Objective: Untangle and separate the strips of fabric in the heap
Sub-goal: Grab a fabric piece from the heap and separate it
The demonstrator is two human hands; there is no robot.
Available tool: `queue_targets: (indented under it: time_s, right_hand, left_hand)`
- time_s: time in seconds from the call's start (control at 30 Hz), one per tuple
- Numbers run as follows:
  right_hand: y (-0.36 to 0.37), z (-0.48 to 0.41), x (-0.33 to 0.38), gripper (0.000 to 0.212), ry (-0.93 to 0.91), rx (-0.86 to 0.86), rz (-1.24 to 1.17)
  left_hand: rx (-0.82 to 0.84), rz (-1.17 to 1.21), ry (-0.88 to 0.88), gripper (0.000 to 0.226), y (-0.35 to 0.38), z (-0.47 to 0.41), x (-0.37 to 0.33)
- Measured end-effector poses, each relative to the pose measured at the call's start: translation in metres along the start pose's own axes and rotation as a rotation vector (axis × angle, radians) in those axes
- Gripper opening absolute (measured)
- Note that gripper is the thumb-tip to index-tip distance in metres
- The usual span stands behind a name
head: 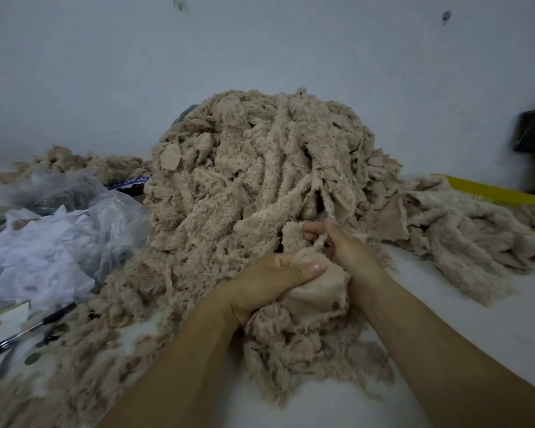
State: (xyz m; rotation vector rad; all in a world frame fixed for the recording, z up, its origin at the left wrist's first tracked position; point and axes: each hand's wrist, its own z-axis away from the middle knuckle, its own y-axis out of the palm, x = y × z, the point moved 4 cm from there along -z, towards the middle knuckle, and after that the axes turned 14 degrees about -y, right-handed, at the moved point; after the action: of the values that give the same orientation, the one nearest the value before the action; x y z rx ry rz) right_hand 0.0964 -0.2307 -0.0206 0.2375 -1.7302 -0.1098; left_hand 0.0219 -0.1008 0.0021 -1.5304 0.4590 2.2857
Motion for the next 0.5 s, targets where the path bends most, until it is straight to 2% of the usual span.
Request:
queue_targets:
  time_s: [0.13,0.27,0.33,0.4,0.5]
  right_hand:
    - [-0.003,0.0,0.001,0.051,-0.068,-0.105,0.048]
    - [-0.009,-0.007,-0.004,0.047,-0.071,-0.22,0.005]
    - [-0.019,-0.011,-0.002,0.043,-0.019,-0.269,-0.086]
    - [-0.027,-0.009,0.001,0.045,-0.006,-0.26,-0.146]
    - [-0.012,0.002,0.009,0.06,-0.018,-0.089,-0.238]
  left_hand:
    - [0.035,-0.001,-0.079,0.01,-0.003,-0.003,0.004]
    - [0.093,0.01,-0.093,0.016,-0.008,-0.001,0.007]
    - [0.092,0.129,-0.063,0.029,-0.013,0.0,0.007]
    - [0.069,0.354,0.013,0.029,-0.021,-0.002,0.003]
    - [-0.022,0.646,0.127,0.032,-0.034,-0.006,-0.002]
